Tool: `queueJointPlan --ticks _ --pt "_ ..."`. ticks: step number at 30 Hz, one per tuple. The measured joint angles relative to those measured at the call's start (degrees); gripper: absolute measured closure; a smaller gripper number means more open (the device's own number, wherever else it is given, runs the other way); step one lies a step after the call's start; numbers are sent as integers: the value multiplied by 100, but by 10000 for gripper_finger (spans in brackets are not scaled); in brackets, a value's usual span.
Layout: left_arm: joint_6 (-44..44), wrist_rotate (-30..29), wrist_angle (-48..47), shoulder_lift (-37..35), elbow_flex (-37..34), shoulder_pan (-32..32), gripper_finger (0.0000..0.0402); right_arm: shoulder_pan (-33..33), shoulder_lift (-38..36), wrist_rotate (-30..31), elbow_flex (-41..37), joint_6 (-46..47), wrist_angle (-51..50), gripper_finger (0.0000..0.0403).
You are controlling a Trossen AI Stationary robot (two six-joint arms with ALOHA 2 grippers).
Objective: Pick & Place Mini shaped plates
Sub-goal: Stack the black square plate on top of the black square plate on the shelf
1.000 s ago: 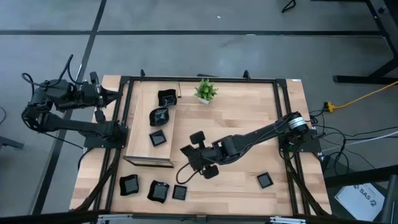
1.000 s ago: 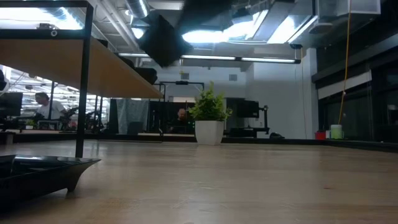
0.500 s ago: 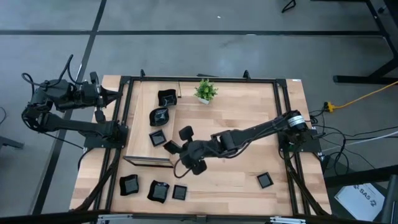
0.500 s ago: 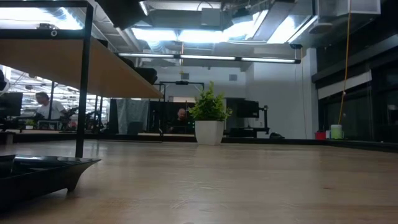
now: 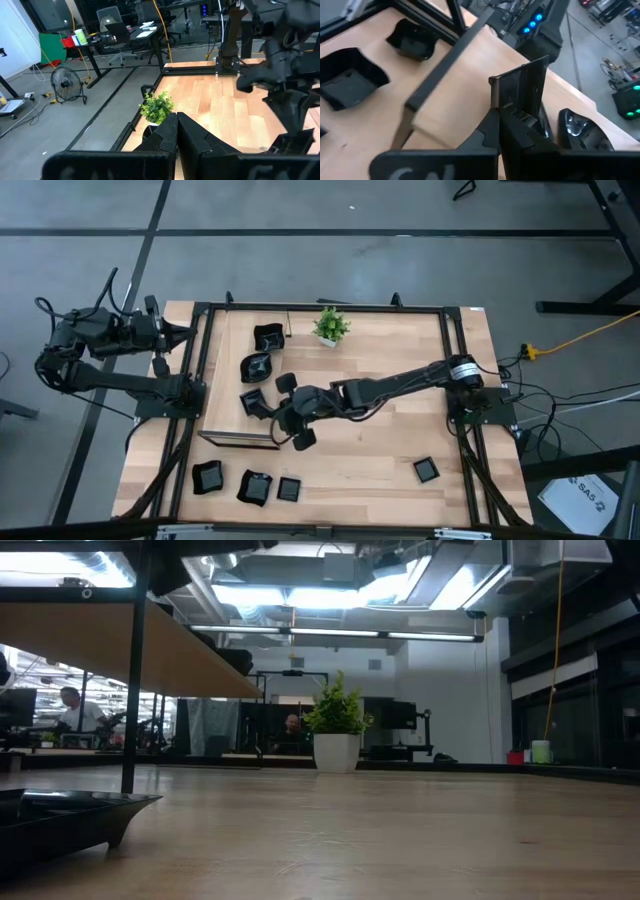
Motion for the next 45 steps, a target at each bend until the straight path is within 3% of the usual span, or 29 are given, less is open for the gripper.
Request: queueJointPlan --ticks 13,20,25,35,45 --pt "2 2 0 2 0 0 398 -244 281 19 -2 97 764 400" --pt "1 1 0 0 -1 1 398 -271 307 75 -2 677 714 400" --pt "0 0 2 0 -1 2 398 -263 307 460 -2 769 663 400" --pt "0 0 0 0 0 0 398 -235 310 479 -2 1369 492 400" --pt "0 0 0 0 0 2 398 -233 310 478 -2 1403 333 400"
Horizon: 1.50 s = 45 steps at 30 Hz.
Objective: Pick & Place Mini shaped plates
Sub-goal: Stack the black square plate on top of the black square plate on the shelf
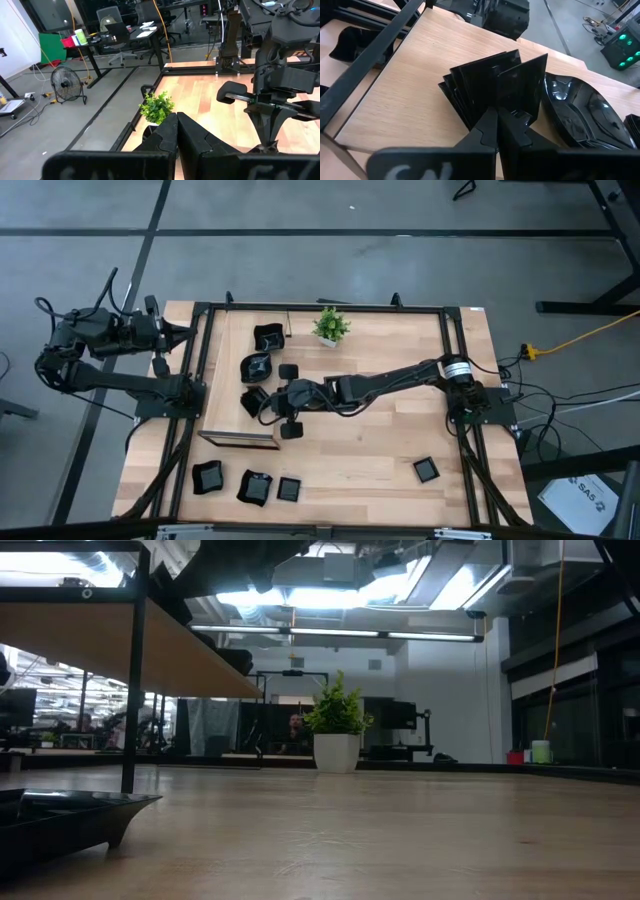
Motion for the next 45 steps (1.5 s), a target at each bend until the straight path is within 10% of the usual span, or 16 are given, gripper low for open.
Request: queueJointPlan --ticks 24,45 --pt "2 0 2 0 0 0 398 0 0 -115 0 304 74 255" --pt "0 2 2 -2 0 0 398 480 -18 -751 0 511 -199 240"
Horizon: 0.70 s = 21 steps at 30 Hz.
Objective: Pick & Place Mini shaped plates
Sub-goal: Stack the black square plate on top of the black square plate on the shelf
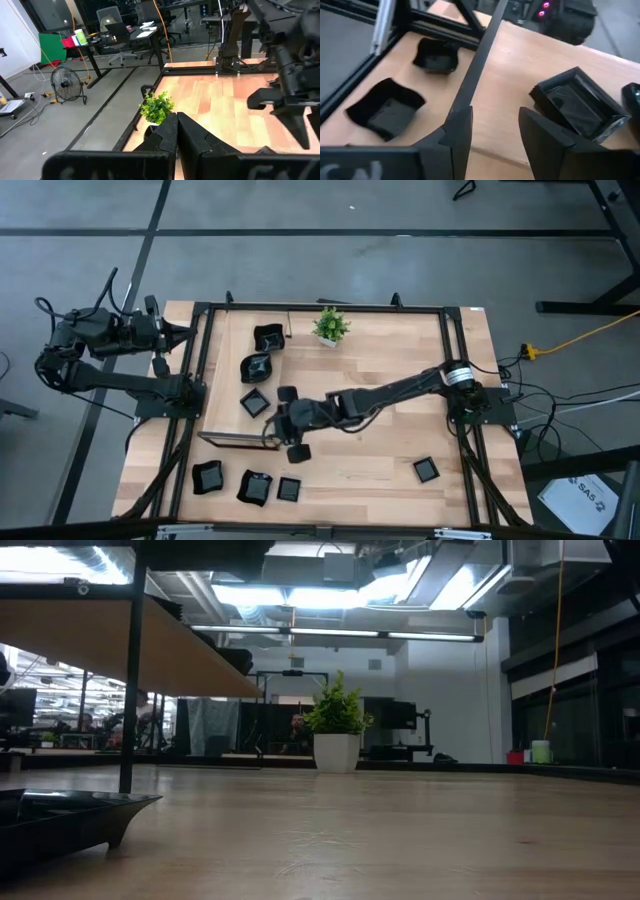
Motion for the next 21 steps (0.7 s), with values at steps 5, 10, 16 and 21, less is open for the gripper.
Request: queueJointPlan --ticks 5,10,16,21 --pt "2 0 0 0 0 -2 398 307 -235 -3 -2 -306 -788 240" --pt "0 -2 0 -3 0 0 398 473 -407 -497 -2 -251 -1557 240" --pt "1 -2 -1 0 -1 -1 398 567 -506 -516 -185 -16 -2217 240" --pt "0 0 -1 0 0 -2 398 670 -688 -515 -601 405 -2286 240"
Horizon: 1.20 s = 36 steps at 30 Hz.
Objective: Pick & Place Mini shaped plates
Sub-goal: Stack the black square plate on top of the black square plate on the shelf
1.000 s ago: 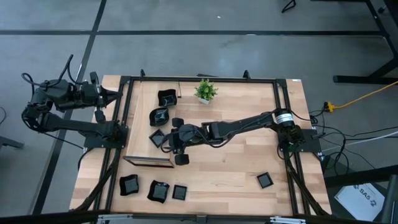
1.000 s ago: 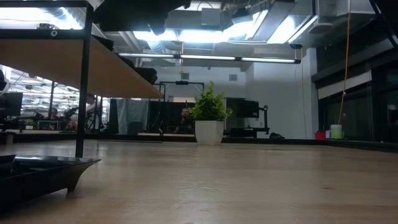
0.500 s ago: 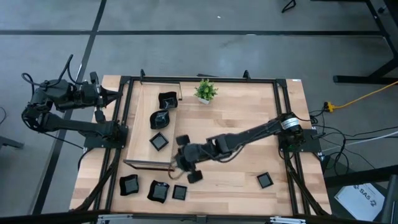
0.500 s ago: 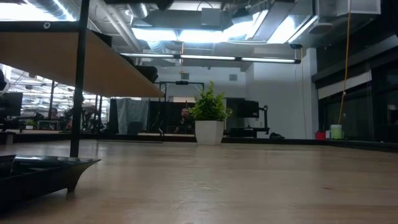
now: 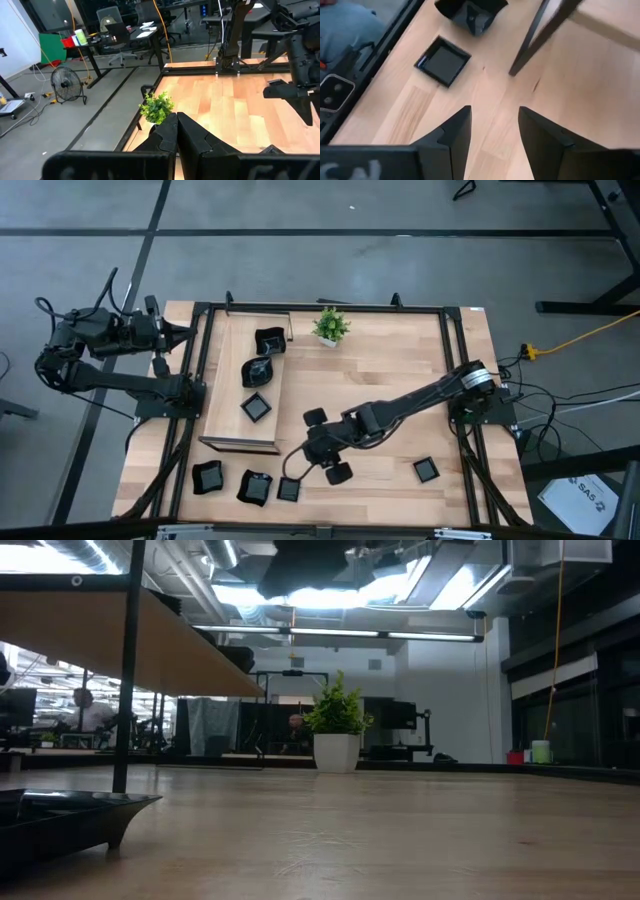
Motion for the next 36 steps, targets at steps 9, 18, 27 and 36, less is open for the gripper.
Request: queueJointPlan --ticks 9,18,27,36 --pt "0 -2 2 0 -1 0 398 168 -6 -2 -94 237 -356 240" --pt "0 -2 0 0 -1 1 398 430 -73 0 -858 424 254 240" --pt "1 0 0 0 0 2 398 455 -556 -129 -2604 1294 2378 241" --pt "0 -1 1 0 -1 0 398 661 -799 -140 -3058 1967 3036 241"
